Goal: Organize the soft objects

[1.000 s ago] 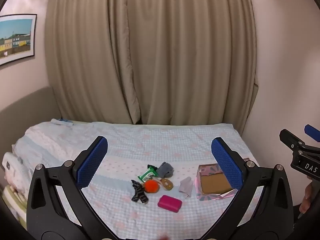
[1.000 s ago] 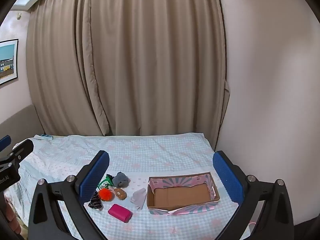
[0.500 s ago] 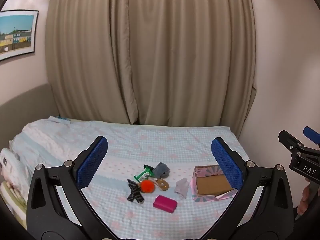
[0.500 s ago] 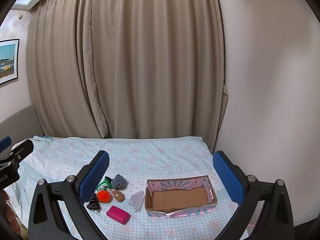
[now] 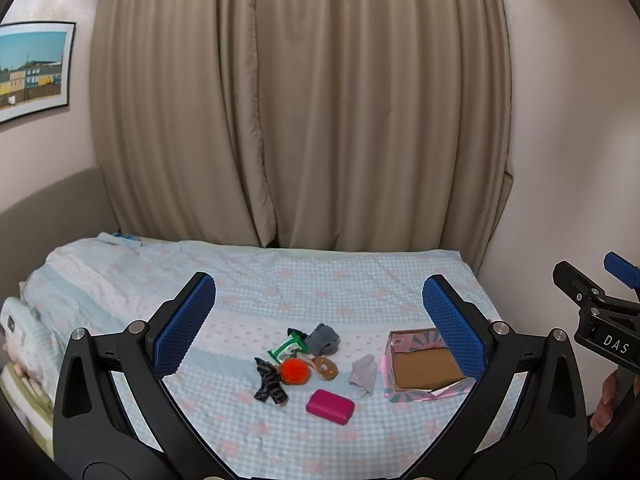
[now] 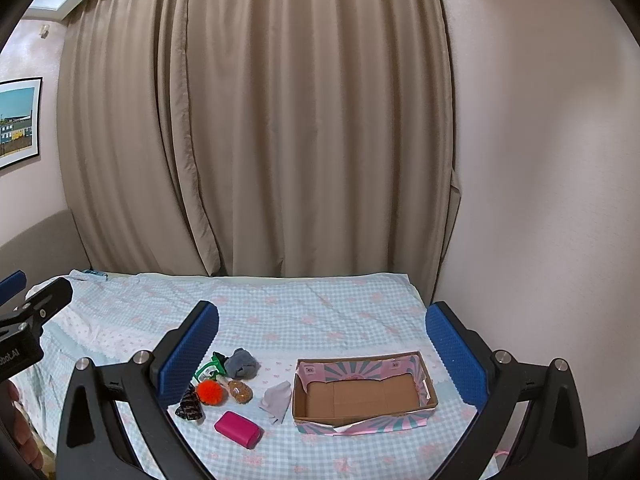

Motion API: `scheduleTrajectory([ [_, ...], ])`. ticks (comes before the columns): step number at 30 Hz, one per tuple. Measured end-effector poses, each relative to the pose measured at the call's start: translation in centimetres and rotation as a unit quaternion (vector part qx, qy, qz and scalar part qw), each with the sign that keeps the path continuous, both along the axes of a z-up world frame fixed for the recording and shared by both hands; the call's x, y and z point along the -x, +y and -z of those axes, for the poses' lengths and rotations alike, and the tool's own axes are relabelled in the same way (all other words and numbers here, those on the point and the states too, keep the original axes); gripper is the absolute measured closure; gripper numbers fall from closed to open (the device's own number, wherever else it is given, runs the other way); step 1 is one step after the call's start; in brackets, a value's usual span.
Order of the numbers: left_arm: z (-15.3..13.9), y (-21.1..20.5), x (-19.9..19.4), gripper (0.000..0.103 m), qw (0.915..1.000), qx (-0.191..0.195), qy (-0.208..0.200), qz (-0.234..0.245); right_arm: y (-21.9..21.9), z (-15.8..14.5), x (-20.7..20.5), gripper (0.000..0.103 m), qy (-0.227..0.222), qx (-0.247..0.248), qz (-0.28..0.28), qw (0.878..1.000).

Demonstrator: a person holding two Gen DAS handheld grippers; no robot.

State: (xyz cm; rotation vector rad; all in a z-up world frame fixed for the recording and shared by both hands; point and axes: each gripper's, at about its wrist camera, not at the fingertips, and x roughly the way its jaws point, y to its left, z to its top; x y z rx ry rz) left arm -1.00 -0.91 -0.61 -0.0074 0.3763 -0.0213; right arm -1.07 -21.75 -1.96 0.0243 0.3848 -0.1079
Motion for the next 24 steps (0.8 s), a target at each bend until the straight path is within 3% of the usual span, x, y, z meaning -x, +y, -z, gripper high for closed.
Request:
scheduleTrajectory([
  [24,-0.33,0.10,-0.11,0.000,1.0000,0.003,0.004,0.002,0.19,0.22,-0.07,0.000,-0.004,-0.001,-0.005,1.000],
])
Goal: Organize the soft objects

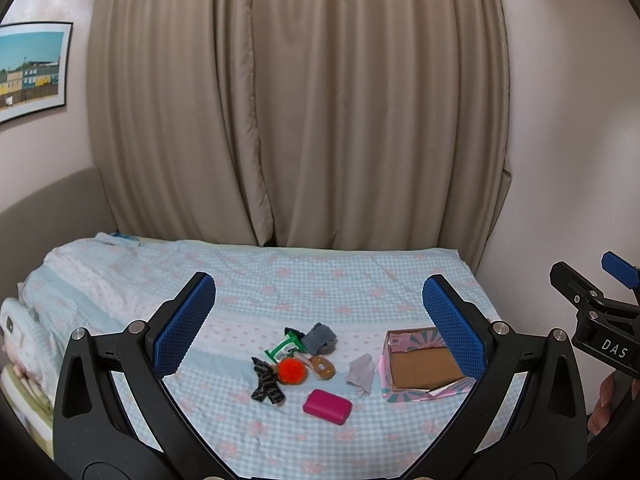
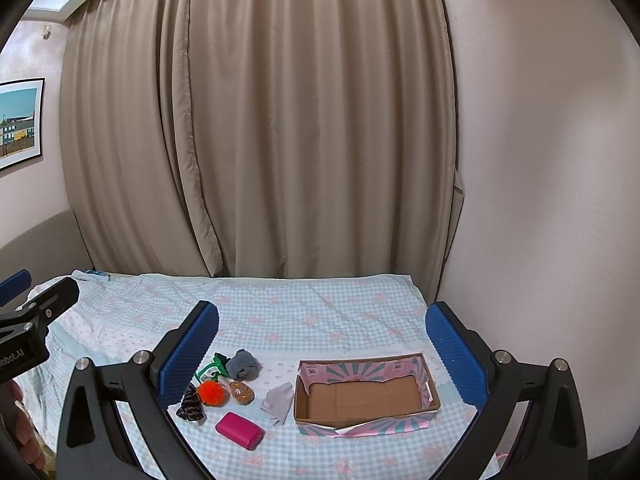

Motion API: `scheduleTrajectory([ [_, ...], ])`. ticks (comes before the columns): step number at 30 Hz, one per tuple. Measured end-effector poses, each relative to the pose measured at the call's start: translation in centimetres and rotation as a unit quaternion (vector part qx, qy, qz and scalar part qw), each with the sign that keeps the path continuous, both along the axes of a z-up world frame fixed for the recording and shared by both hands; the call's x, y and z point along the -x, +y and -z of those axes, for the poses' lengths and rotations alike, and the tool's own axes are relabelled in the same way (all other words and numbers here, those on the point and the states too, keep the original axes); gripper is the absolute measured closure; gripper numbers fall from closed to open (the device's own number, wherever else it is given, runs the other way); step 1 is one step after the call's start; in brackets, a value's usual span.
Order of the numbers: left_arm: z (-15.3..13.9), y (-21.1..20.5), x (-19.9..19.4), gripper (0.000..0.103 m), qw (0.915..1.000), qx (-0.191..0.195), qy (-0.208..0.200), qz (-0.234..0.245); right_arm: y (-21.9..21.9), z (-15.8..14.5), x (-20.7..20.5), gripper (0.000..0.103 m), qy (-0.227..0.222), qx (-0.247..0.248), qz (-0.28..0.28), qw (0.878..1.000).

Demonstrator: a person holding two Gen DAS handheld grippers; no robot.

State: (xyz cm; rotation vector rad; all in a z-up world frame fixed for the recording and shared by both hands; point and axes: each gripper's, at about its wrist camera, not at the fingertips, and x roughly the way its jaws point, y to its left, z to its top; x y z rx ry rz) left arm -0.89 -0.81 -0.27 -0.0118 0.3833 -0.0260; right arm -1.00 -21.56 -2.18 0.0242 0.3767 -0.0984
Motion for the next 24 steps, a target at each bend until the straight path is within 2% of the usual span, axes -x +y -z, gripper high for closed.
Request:
scheduleTrajectory([
  [24,-0.09,-0.08,0.41,0.000,1.0000,-0.003,0.001,0.002,0.16,0.11,-0.12,0.000,-0.001,-0.004,0.000,1.000],
])
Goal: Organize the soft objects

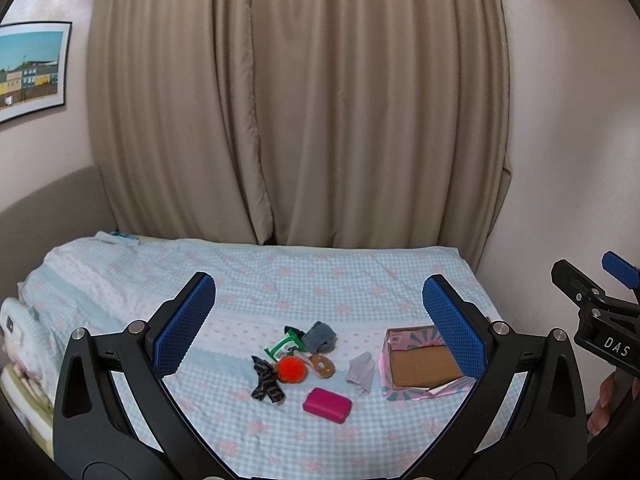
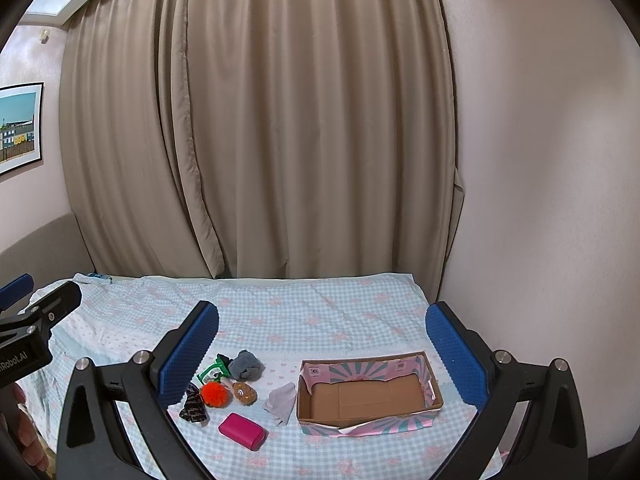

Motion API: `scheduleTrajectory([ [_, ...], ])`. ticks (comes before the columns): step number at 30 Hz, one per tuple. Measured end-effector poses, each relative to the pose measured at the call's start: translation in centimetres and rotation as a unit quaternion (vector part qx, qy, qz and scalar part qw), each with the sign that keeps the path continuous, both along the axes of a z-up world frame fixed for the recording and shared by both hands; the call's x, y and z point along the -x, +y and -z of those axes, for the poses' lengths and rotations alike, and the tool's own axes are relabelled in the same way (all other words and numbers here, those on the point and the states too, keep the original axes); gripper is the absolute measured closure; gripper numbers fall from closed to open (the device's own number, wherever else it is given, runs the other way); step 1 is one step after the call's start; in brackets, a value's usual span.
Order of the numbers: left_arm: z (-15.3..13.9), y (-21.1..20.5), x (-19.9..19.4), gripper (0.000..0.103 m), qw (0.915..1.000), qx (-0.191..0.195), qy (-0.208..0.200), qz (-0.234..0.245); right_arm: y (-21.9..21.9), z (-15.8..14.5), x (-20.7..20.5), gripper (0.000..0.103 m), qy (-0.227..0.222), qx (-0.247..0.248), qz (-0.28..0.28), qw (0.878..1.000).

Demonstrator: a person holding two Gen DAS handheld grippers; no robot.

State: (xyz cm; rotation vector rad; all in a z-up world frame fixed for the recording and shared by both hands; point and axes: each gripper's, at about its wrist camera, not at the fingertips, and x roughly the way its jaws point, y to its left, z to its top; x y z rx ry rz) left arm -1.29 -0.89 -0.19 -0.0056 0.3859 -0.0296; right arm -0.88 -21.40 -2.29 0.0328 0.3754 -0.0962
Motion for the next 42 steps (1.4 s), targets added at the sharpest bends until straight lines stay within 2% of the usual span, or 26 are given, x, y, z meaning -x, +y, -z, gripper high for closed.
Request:
scheduleTrajectory([
  [22,0.4,0.1,0.0,0.000,1.0000,0.001,0.001,-0.001,-0.2,0.1,0.1,0.000,-0.002,-0.003,0.000,1.000],
  [29,0.3,0.6,-1.0,0.000,0.9995,-0.004,0.027,-0.015,0.0,0.0,-1.1,0.000,0.016,-0.008,-0.023,1.000],
  [34,1.8,3.5,-1.9,0.000,0.9981,0.003,0.051,-0.034,1.3,2.0,-2.7,0.000,0.034,-0.014,-0.054,0.998],
  [39,4.2,6.8,-3.8,0.000,0.9968,0.001,0.075,-0.026,4.2,4.6,-3.6,0.000,0.046,-0.006,-0.061,0.997],
  [42,6.0,9.4,-6.3,0.000,0.9954,0.007,0.095,-0.003,6.3,6.5,-4.5,0.000,0.056,-0.010,-0.061,0.996],
])
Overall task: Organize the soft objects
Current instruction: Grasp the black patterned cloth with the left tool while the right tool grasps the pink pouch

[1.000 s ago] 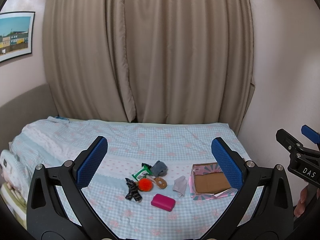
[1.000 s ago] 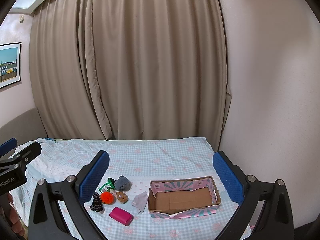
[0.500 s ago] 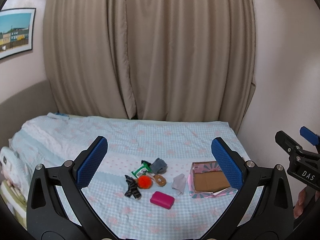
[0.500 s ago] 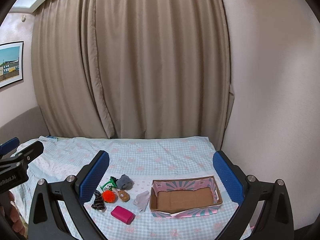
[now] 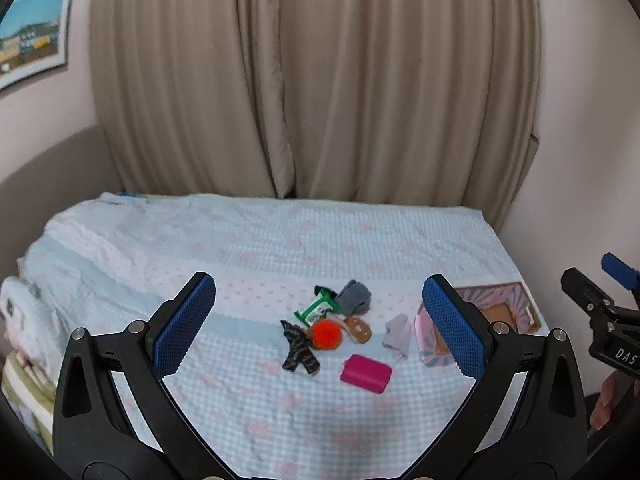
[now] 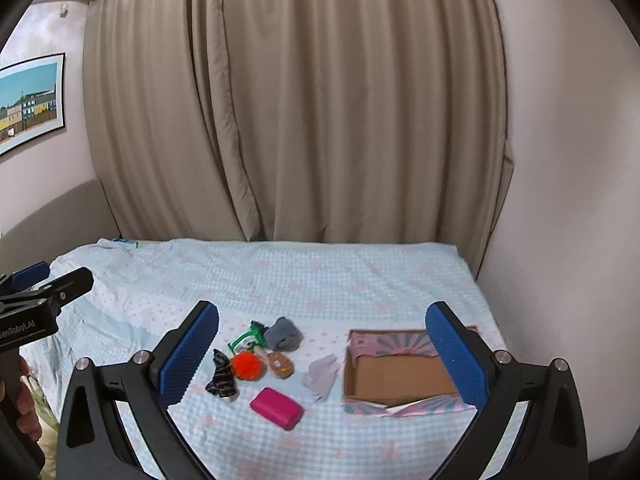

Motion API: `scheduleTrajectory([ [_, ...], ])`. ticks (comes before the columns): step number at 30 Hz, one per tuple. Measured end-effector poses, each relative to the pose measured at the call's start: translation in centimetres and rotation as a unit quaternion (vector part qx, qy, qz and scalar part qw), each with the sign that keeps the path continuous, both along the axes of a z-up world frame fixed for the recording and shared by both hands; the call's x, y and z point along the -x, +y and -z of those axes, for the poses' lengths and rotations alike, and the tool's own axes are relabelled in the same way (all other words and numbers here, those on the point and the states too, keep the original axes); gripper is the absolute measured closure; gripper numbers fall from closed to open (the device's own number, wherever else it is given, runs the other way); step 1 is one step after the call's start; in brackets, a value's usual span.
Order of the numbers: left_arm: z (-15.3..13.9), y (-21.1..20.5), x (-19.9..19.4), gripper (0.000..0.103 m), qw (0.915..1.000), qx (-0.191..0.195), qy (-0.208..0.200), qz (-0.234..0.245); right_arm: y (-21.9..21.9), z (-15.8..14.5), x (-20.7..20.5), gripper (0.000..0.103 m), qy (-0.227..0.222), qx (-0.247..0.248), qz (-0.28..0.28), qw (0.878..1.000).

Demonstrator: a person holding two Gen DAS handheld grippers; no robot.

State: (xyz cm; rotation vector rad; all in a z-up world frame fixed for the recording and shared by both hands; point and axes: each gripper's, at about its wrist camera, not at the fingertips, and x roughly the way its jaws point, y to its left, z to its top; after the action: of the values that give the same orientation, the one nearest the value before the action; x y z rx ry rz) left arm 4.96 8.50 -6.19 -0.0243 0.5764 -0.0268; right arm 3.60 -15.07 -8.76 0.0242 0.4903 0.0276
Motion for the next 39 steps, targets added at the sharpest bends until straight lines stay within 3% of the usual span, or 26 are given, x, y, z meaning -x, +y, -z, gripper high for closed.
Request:
scheduleTrajectory([
  [9,8.0,6.2,-8.4,0.000,0.9918,0.002,0.085,0.096,6.0,7.1,-4.9,0.000,0.056,-0.014,0.027,0.998],
  [14,14.3,7.9,-13.6,0.000,0.9808,0.001,0.145,0.131,7.7,12.4,-8.7,0.000,0.111,-0.020,0.057,0.992],
  [21,24.5,7.8,-19.9,0.000,0.9636,0.000,0.222,0.149,8.1,21.6,-13.5,0.000,0.185,-0.027,0.050,0.981],
  [30,36.3,5.3,-24.2,0.001,0.9426,-0.027,0.287,0.169,8.9,31.3,-17.5,0.000,0.250,0.024,-0.032,0.967],
  [34,39.7,5.0,-25.3,0.006,0.9405,-0.029,0.299,0.160,9.6,35.7,-18.4,0.000,0.281,0.068,-0.102,0.952],
  [39,42.4,4.7,-25.7,0.009,0.9394,-0.043,0.299,0.162,9.4,39.7,-19.5,0.000,0.313,0.084,-0.167,0.931],
])
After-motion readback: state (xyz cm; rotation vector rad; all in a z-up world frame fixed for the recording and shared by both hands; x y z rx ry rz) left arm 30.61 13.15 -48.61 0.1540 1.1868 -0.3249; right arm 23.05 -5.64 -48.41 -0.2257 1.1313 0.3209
